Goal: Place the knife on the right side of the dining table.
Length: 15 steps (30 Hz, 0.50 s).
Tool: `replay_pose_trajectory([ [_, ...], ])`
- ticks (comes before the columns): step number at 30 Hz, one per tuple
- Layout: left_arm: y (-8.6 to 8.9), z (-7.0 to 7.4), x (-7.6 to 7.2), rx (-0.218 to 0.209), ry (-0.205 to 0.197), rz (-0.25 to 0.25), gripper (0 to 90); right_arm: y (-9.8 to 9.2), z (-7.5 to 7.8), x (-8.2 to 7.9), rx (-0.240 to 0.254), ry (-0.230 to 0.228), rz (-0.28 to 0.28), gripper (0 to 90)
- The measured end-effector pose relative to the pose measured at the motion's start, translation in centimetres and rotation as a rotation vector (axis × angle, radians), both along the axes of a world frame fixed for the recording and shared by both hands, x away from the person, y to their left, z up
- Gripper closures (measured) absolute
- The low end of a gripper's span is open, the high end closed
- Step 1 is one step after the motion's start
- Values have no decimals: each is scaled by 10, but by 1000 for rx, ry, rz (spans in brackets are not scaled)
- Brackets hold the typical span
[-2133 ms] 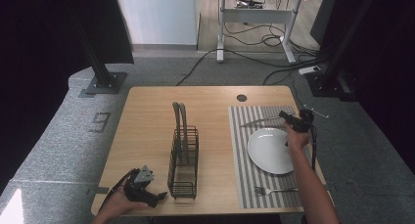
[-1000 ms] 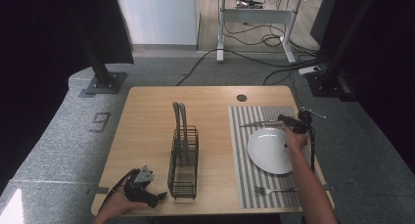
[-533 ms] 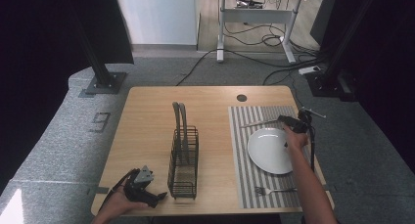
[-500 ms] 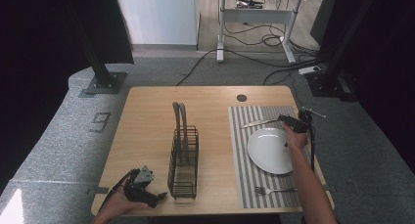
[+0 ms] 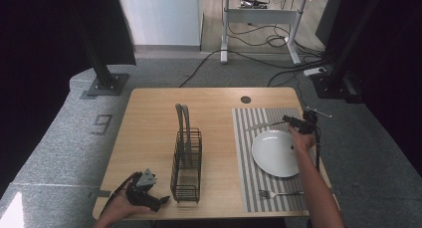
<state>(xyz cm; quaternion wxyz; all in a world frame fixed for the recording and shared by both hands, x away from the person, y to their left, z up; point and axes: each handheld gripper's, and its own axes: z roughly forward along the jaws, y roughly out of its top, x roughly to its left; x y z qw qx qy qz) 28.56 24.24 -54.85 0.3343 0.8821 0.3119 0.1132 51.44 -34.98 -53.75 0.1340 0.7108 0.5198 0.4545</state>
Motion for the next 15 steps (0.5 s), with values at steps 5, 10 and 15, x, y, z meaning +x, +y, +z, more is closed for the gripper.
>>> replay_pose_trajectory([
  [5, 0, 0, 0, 0, 0, 0, 0, 0, 2, -1, -1, -5, 7, 497],
  [10, 0, 0, 0, 0, 0, -1, 0, -1, 3, -1, -17, -4, 13, 495],
  [15, 0, 0, 0, 0, 0, -2, 0, 3, 10, 5, -68, 12, 35, 490],
])
